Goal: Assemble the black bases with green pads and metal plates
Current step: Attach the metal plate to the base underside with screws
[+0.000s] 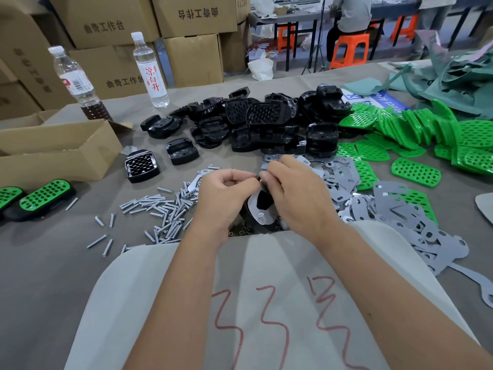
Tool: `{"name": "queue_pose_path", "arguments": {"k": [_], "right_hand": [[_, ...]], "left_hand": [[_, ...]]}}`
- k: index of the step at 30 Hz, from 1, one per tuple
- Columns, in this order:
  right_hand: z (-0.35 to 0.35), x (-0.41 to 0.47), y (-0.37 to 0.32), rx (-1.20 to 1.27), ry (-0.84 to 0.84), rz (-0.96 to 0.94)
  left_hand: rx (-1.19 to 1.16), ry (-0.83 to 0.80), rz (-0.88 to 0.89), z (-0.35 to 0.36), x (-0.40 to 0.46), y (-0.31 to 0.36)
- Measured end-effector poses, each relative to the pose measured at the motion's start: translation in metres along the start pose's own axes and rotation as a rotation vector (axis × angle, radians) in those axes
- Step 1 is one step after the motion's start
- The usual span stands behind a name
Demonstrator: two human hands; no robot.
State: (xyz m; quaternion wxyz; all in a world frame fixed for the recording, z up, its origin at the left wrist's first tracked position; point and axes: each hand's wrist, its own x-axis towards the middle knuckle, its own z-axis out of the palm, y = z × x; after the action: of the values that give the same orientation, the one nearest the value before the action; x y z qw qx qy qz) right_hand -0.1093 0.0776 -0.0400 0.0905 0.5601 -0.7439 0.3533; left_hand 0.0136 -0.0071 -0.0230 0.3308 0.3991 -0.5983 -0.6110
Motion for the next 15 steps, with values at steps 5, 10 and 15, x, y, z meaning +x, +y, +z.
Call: {"name": "queue_pose_path", "arguments": {"k": [5,10,15], "right_hand": [[-0.011,0.002,0.013,0.155,-0.224,-0.032],[-0.01,0.002,0.006,0.074,-0.544,-0.111],[-0.007,0.002,0.001,0.088,-0.561,-0.153]], "left_hand": [[-0.135,0.29,-0.034,-0.017,0.016,-0.004],[-0.509,0.31,-0.149,-0.023,0.019,0.001],[-0.9,0.12,-0.313,-0.027,0.016,0.005]]}}
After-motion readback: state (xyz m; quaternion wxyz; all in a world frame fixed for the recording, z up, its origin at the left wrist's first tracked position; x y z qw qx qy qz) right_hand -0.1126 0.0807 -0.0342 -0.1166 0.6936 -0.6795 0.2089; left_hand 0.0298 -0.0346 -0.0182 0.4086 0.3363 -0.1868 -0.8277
